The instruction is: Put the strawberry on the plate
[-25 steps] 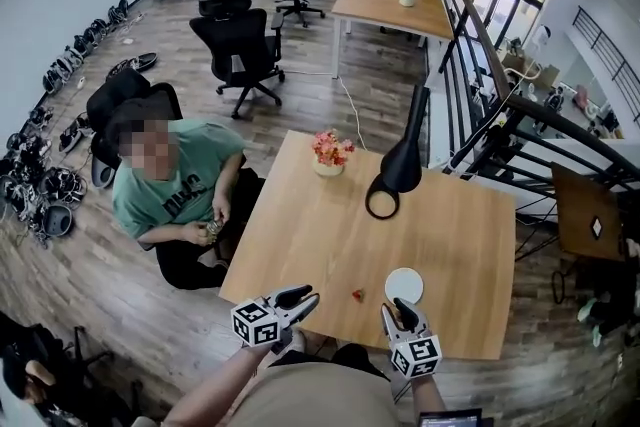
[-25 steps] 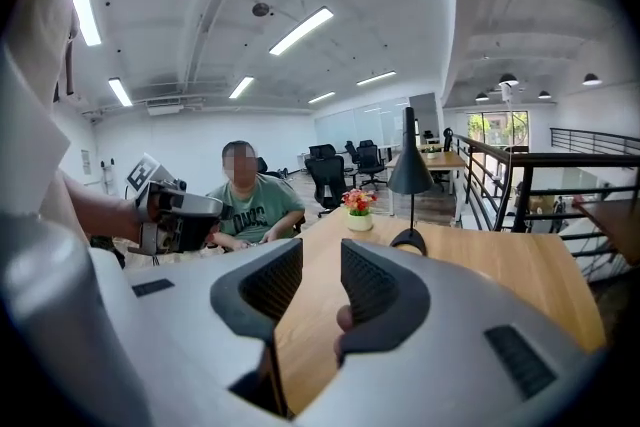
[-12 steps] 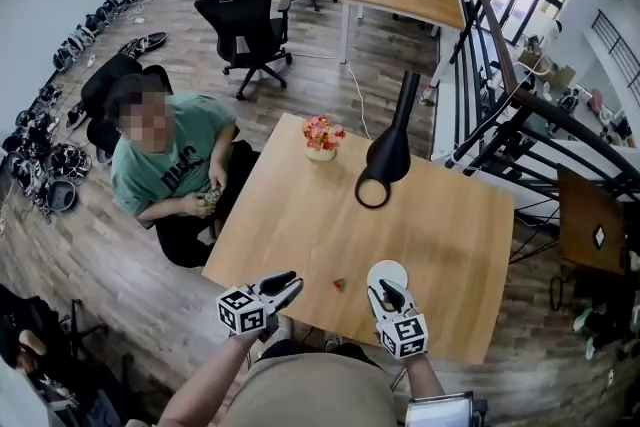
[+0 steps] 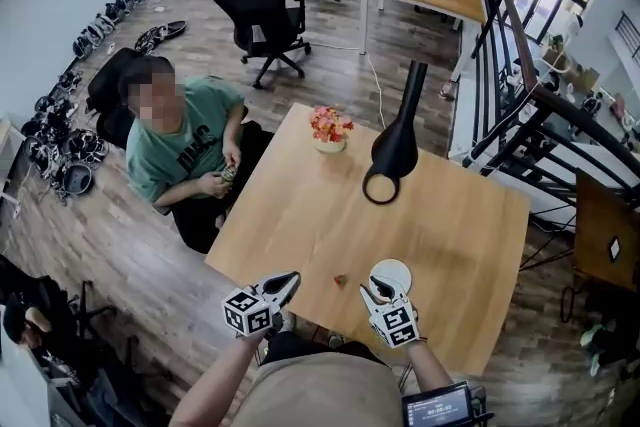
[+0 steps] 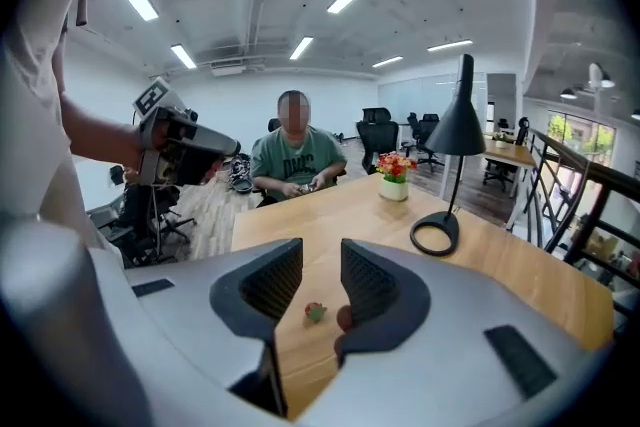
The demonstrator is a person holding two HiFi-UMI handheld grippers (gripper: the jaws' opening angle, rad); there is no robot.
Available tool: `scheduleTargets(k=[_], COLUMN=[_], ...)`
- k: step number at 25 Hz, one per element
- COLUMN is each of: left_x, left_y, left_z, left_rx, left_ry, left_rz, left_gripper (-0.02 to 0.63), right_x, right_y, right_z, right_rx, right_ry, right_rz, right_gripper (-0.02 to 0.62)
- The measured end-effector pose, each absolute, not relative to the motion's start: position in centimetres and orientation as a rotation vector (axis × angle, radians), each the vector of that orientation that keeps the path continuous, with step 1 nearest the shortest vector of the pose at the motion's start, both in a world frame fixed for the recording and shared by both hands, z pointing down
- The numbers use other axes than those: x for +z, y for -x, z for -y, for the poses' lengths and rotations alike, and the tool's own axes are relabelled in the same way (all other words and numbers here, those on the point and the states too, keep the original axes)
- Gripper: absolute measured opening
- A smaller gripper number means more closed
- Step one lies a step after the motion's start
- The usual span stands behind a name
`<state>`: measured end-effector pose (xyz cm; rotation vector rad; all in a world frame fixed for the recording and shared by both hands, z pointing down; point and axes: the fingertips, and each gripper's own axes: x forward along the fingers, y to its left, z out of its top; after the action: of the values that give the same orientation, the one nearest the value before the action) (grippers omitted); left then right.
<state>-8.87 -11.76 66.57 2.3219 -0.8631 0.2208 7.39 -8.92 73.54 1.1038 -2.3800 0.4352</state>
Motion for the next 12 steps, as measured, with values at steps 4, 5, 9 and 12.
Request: scheduleTargets(k=[4,5,9,12], left_x=[66.4,66.3,66.3,66.5], left_y=[8.8,9.0,9.5,10.0], left_z=[12.1,12.2,12.3,12.4], left_rx=[0.239,0.244,0.268,0.295], left_ry=[-2.315,-2.315,-2.324,-2.325], left_rz=[0.891,0.898,0.907,0.898], left_gripper=[0.005,0.005,0.005,0.005], right_x=[75.2,75.7,78.2,79.5], right_y=[-6.3,-5.9,-4.7,-3.9], right_z=[9.7,10.0,10.2,10.6], right_rx=[0.426,0.427,0.418,0.421], right_ry=[-1.028,-1.009,-0.915,-0.879], right_rz=[2.379,2.378,2.357,2.332], right_gripper=[0.106,0.106,0.106,0.106])
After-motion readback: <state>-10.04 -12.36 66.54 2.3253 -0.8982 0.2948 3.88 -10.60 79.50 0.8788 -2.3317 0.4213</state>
